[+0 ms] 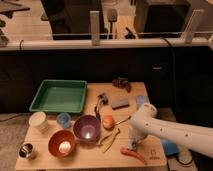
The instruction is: Wipe red bowl with towel
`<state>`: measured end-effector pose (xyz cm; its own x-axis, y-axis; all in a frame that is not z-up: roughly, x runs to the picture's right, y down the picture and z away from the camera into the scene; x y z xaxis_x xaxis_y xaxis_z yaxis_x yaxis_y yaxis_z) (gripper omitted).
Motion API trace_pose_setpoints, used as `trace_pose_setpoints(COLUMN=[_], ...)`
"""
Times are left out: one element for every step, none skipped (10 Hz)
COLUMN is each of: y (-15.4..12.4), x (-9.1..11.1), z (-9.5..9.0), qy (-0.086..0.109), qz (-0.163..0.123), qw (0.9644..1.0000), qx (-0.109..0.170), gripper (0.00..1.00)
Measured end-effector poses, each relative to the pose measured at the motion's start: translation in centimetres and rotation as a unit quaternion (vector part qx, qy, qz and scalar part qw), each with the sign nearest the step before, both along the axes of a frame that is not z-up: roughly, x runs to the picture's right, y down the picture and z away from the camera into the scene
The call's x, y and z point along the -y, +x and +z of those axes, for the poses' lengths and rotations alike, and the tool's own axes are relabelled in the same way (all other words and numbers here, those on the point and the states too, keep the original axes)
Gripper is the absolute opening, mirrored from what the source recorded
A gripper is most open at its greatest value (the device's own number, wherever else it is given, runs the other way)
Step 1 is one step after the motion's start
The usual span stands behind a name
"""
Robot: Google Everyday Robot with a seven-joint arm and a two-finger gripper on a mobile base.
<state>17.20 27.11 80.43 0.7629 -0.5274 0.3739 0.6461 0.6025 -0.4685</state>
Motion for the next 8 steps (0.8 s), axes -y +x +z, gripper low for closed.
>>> trace_pose_setpoints(y=[-0.2,-0.1,-0.1,-0.3,-0.7,-0.5,-0.7,-1.0], x=[0.2,0.9,1.6,2.7,4.3,5.3,6.1,6.6], z=[-0.1,-0.8,-1.7,-3.0,-5.1,-6.7,-8.3,-9.5], qy=[0.001,0.008,0.016,0.023,0.034,0.044,0.053,0.061], qz=[0.003,0.020,0.032,0.044,0.060,0.073,0.088,0.099], qw=[1.0000,0.9996,0.9989,0.9977,0.9956,0.9936,0.9908,0.9881], qx=[0.005,0.021,0.032,0.046,0.063,0.074,0.088,0.101], gripper=[0.00,0.00,0.00,0.00,0.00,0.00,0.00,0.00])
